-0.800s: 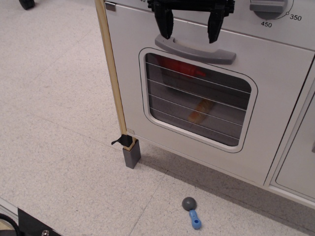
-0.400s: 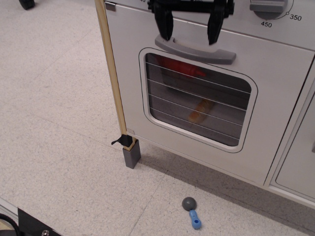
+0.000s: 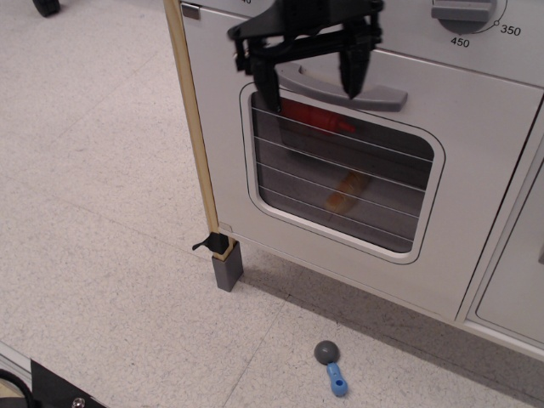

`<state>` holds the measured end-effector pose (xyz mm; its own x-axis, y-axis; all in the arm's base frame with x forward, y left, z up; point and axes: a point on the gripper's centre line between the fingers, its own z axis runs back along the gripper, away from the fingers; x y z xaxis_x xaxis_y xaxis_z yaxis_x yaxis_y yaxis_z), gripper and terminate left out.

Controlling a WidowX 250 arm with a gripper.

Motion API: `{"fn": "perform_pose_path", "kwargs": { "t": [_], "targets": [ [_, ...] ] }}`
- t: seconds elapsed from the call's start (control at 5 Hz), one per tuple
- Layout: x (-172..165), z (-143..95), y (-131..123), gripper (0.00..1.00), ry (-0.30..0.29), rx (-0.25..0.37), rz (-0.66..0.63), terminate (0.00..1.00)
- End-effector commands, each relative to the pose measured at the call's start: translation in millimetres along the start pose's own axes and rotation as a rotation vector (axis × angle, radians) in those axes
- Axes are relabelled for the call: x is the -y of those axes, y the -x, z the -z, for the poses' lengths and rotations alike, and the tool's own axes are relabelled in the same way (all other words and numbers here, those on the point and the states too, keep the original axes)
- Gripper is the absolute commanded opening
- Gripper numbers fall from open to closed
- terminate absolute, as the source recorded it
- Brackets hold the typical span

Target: Open oven

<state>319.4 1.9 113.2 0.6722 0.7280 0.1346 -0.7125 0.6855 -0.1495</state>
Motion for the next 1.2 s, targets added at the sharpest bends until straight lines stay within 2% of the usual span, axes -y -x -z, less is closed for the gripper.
{"fn": "perform_pose_path", "kwargs": {
  "t": [0.0,0.2,0.4,0.8,1.0],
  "targets": [
    [12.1,-2.2,-27.5,1.0,0.099,0.108,-0.484,0.0],
    [17.1,6.5,-35.9,1.0,0.125,0.113,-0.681,0.0],
    [18.4,15.7,-35.7,1.0,0.141,0.087,-0.789,0.0],
    [22.5,33.3,-30.8,1.0,0.181,0.101,-0.834,0.0],
    [23.1,40.6,-29.2,1.0,0.152,0.065,-0.867,0.0]
  ]
}}
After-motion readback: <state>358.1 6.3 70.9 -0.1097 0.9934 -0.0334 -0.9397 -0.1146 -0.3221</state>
